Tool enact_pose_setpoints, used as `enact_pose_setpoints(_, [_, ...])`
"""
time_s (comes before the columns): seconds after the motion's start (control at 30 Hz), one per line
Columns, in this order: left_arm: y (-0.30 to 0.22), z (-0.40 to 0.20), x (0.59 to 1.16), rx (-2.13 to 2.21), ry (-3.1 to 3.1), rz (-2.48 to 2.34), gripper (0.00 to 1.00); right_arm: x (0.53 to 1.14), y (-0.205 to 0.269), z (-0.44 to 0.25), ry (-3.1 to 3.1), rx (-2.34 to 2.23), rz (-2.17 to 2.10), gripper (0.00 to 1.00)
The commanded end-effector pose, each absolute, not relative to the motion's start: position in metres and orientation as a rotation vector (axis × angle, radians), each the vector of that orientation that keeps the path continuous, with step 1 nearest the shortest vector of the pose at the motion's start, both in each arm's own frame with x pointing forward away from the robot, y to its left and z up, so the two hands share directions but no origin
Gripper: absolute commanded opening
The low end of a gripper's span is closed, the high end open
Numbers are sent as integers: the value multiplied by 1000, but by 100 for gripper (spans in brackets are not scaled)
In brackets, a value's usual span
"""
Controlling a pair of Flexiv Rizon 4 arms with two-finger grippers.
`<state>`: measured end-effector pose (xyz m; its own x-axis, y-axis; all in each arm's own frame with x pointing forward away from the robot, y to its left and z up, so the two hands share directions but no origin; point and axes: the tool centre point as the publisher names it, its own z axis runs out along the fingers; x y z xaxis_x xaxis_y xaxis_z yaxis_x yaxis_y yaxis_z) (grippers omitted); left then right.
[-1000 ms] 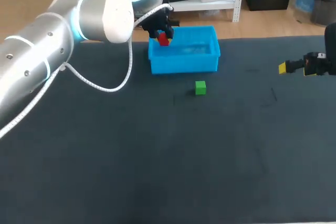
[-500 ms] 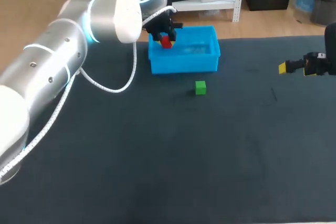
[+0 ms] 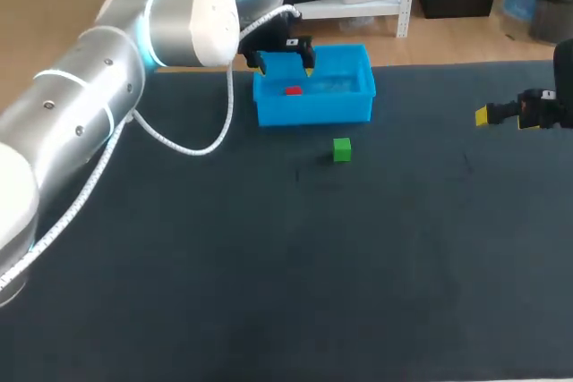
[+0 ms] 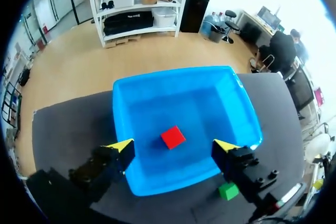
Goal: Use the left arm to pick the red cube and place it into the blue plastic box first, then use the right arm to grasp the green cube and put it into the same blue plastic box after the first action is fully finished.
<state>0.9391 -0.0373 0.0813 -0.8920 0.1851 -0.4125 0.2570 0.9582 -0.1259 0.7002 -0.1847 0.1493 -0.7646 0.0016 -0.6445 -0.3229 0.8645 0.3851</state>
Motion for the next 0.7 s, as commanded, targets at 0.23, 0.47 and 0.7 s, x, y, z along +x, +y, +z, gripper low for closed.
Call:
enact_pose_setpoints(0.23, [-25,113,901,384,2699,-251,100,700,-185,149,2371,-233,640,100])
enact_pose_setpoints(0.47, [-7,121,869,395,2604,-257,100,700,-185,149,2371,-233,640,100])
enact_pose_setpoints(0.7, [8,127,828,400,2560,-281,100,700,-185,149,2371,-233,640,100])
